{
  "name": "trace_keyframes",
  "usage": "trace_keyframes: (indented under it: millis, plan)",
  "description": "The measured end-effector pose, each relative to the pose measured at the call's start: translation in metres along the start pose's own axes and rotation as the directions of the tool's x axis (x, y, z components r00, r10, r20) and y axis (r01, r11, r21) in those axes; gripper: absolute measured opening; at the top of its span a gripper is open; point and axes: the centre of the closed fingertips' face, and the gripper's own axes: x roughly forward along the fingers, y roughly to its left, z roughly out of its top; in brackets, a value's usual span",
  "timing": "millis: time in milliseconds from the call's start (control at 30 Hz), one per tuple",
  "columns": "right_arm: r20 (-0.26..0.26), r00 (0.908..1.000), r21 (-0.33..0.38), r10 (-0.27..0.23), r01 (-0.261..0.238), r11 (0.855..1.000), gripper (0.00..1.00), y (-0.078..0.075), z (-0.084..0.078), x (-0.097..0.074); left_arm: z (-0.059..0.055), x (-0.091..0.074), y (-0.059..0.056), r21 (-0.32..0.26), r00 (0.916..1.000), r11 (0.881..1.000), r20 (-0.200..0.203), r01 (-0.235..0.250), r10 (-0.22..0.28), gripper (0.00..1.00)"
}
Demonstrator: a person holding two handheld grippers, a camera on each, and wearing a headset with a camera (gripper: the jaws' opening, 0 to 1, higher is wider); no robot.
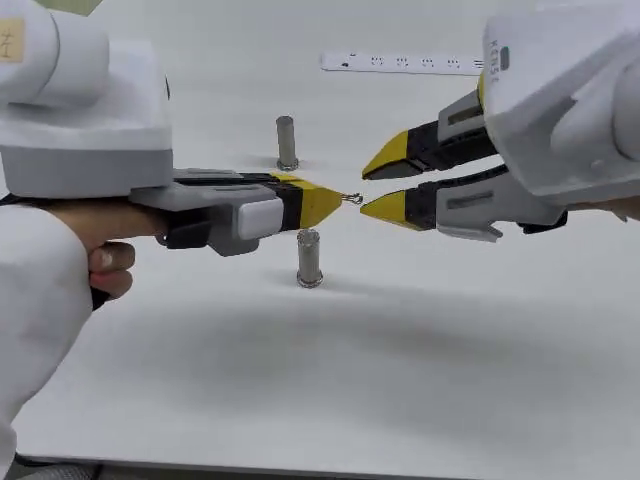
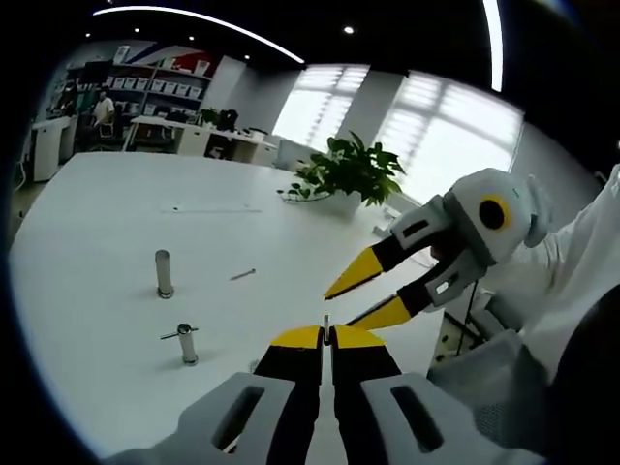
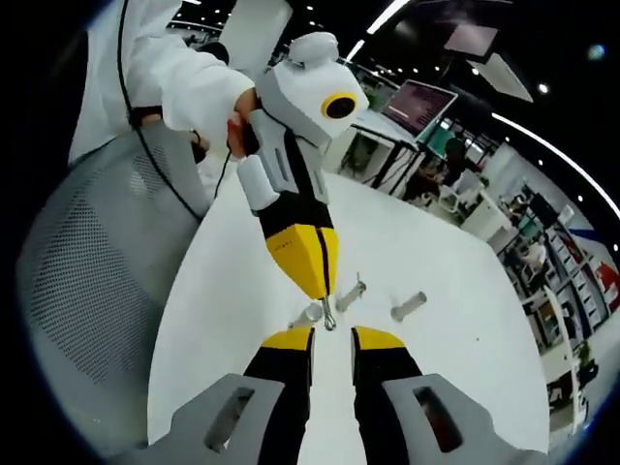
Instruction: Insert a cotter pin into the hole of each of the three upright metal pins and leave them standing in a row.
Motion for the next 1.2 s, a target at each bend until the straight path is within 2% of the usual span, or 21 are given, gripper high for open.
trace_keyframes:
  millis: [100,167,267,300,367,433,533,567,633,700,733,767,933,1100,1200]
  plan:
    - [0.029,0.9992,0.081,0.028,-0.031,0.996,0.16,0.001,-0.002,0.001,0.003,-0.008,0.002,0.057,0.9996,0.998,0.01,0.026,-0.026,0.0]
    - [0.045,0.998,0.121,0.044,-0.05,0.991,0.17,0.002,-0.002,0.0,0.003,-0.007,-0.002,0.092,0.9991,0.995,0.012,0.038,-0.04,0.0]
    - [0.057,0.9956,0.169,0.074,-0.082,0.982,0.17,0.005,-0.004,0.001,0.004,-0.012,-0.004,0.157,0.998,0.986,0.014,0.059,-0.062,0.0]
    - [0.069,0.9921,0.187,0.104,-0.116,0.975,0.17,0.01,-0.003,-0.001,0.003,-0.013,-0.004,0.191,0.9975,0.979,0.01,0.066,-0.069,0.0]
    - [0.108,0.985,0.186,0.134,-0.153,0.971,0.16,0.015,0.002,-0.002,0.001,-0.014,-0.004,0.199,0.9971,0.977,-0.002,0.074,-0.076,0.0]
    - [0.112,0.9771,0.229,0.181,-0.203,0.952,0.16,0.018,0.0,-0.003,-0.002,-0.015,-0.003,0.227,0.9965,0.97,-0.019,0.083,-0.081,0.0]
    - [0.123,0.9725,0.243,0.197,-0.223,0.944,0.17,0.019,0.0,-0.003,-0.005,-0.016,-0.003,0.259,0.9958,0.962,-0.03,0.091,-0.086,0.0]
    - [0.127,0.9702,0.247,0.206,-0.232,0.941,0.15,0.02,0.0,-0.003,-0.004,-0.017,-0.002,0.292,0.9968,0.953,-0.024,0.08,-0.076,0.0]
    - [0.141,0.9664,0.26,0.215,-0.246,0.934,0.14,0.024,0.003,-0.003,-0.003,-0.019,-0.007,0.301,0.9943,0.948,-0.02,0.106,-0.105,0.0]
    - [0.147,0.9621,0.268,0.23,-0.262,0.927,0.14,0.028,0.005,-0.002,-0.003,-0.02,-0.008,0.314,0.9934,0.943,-0.022,0.113,-0.112,0.0]
    - [0.146,0.9604,0.267,0.237,-0.269,0.925,0.13,0.03,0.006,-0.001,-0.002,-0.02,-0.008,0.348,0.9942,0.932,-0.022,0.107,-0.105,0.0]
    - [0.145,0.9572,0.268,0.251,-0.282,0.921,0.13,0.032,0.006,0.0,-0.001,-0.02,-0.009,0.35,0.9941,0.931,-0.023,0.107,-0.106,0.0]
    - [0.153,0.951,0.264,0.269,-0.301,0.916,0.1,0.035,0.01,0.004,0.002,-0.022,-0.016,0.388,0.9917,0.913,-0.031,0.127,-0.125,0.0]
    - [0.16,0.9402,0.248,0.301,-0.333,0.91,0.09,0.038,0.015,0.006,0.004,-0.021,-0.02,0.407,0.9888,0.902,-0.03,0.146,-0.146,0.0]
    - [0.164,0.9368,0.243,0.309,-0.342,0.908,0.07,0.037,0.015,0.006,0.001,-0.02,-0.022,0.419,0.9869,0.894,-0.045,0.159,-0.155,0.0]
